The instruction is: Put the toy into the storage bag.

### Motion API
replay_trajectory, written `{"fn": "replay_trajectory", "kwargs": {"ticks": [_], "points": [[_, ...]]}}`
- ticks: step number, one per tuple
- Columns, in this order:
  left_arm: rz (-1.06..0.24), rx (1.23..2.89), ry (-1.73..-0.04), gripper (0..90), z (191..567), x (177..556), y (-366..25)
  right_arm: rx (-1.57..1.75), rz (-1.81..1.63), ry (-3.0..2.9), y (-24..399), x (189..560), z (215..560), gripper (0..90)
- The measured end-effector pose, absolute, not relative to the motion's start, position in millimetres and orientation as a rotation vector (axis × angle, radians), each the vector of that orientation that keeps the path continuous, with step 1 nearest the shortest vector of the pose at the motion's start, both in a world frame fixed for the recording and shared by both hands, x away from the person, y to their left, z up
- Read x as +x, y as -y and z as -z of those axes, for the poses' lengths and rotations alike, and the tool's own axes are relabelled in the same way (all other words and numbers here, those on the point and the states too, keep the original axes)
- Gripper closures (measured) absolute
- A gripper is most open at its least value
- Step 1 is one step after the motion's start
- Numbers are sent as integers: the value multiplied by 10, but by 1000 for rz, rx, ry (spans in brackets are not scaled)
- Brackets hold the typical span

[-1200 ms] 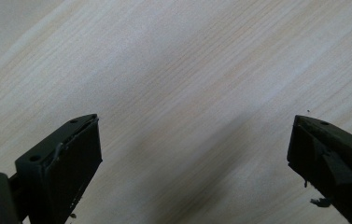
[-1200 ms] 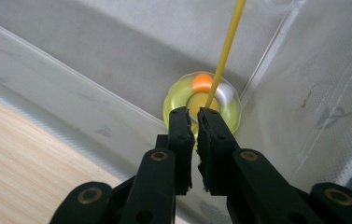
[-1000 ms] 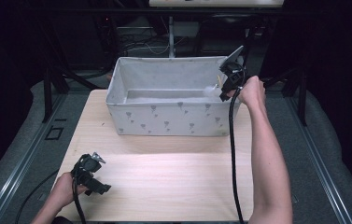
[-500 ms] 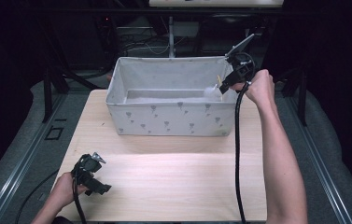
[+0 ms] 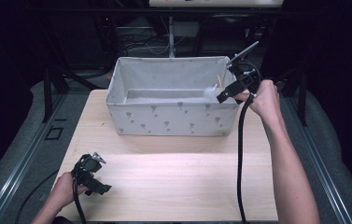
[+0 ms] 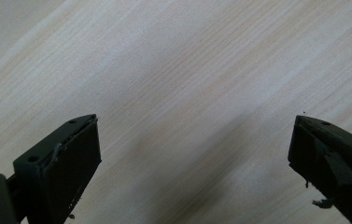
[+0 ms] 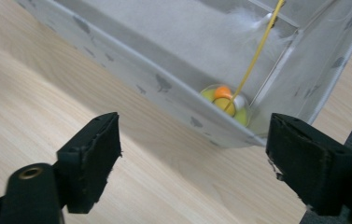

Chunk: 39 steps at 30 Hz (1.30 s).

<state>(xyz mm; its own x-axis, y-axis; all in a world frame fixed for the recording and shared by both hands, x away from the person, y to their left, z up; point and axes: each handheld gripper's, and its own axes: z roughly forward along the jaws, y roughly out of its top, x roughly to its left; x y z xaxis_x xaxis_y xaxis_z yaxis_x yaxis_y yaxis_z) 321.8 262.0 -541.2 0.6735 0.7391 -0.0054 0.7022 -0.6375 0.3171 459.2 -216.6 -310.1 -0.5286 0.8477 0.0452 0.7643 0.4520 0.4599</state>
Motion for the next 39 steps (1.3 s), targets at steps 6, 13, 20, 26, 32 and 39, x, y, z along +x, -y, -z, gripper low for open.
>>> {"fn": "replay_trajectory", "kwargs": {"ticks": [6,13,20,26,32,39], "points": [[-182,2598,-1143,24,5412,3218,-2618,1342,-655,-2532,2116,4348,3194,135],[-182,2594,-1146,24,5412,3214,-2615,1293,-646,-2555,2074,4135,3338,126],[-182,2593,-1144,23,5412,3212,-2615,1281,-676,-2567,2079,3905,3577,111],[-181,2598,-1143,23,5415,3213,-2610,1304,-648,-2593,2126,3707,3875,86],[-180,2601,-1141,23,5414,3215,-2609,1322,-650,-2598,2173,3532,4148,71],[-177,2597,-1144,24,5422,3211,-2605,1357,-631,-2619,2187,3310,4525,67]]}}
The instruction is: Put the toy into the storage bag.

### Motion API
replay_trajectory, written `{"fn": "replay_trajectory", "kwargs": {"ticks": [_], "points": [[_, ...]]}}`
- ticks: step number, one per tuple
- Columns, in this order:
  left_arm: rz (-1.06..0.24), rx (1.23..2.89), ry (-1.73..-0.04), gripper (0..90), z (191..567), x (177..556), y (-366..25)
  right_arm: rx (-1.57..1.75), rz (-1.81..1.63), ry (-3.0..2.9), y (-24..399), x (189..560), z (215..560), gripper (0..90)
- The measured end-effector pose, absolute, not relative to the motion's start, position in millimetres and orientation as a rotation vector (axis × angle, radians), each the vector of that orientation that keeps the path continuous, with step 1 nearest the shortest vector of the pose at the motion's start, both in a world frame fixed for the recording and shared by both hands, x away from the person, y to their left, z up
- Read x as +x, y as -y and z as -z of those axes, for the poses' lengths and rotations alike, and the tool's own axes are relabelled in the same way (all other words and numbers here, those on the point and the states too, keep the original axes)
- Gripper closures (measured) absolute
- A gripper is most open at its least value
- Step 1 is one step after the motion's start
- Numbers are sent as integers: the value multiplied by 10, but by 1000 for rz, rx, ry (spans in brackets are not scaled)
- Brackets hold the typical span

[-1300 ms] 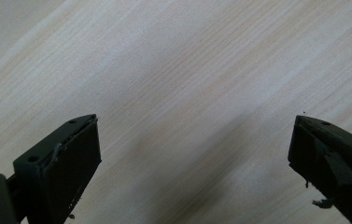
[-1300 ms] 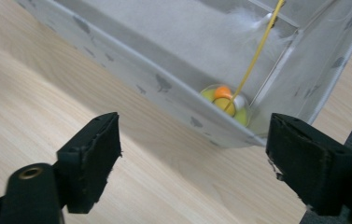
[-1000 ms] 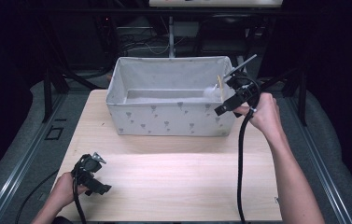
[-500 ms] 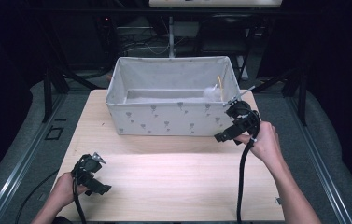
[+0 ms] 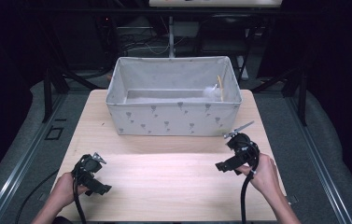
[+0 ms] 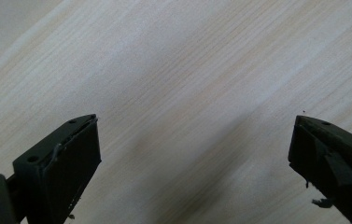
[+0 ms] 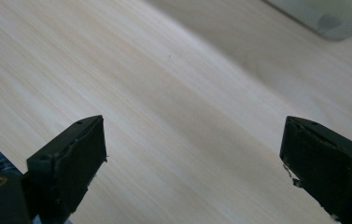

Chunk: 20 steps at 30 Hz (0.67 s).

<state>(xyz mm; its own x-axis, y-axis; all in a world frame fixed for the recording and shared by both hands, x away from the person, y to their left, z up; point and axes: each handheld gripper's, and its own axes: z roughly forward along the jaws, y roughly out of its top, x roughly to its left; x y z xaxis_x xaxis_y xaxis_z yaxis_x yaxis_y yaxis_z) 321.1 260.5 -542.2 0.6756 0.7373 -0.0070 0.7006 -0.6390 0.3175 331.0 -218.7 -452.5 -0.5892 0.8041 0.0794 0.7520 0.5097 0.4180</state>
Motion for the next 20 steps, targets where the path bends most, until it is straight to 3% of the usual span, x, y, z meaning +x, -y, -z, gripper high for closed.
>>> {"fn": "replay_trajectory", "kwargs": {"ticks": [8,20], "points": [[-178,2610,-1131,24,5422,3208,-2600,1370,-623,-2621,2194,3204,4881,68],[-167,2619,-1100,22,5414,3200,-2596,1386,-601,-2571,2309,3162,5031,62]]}}
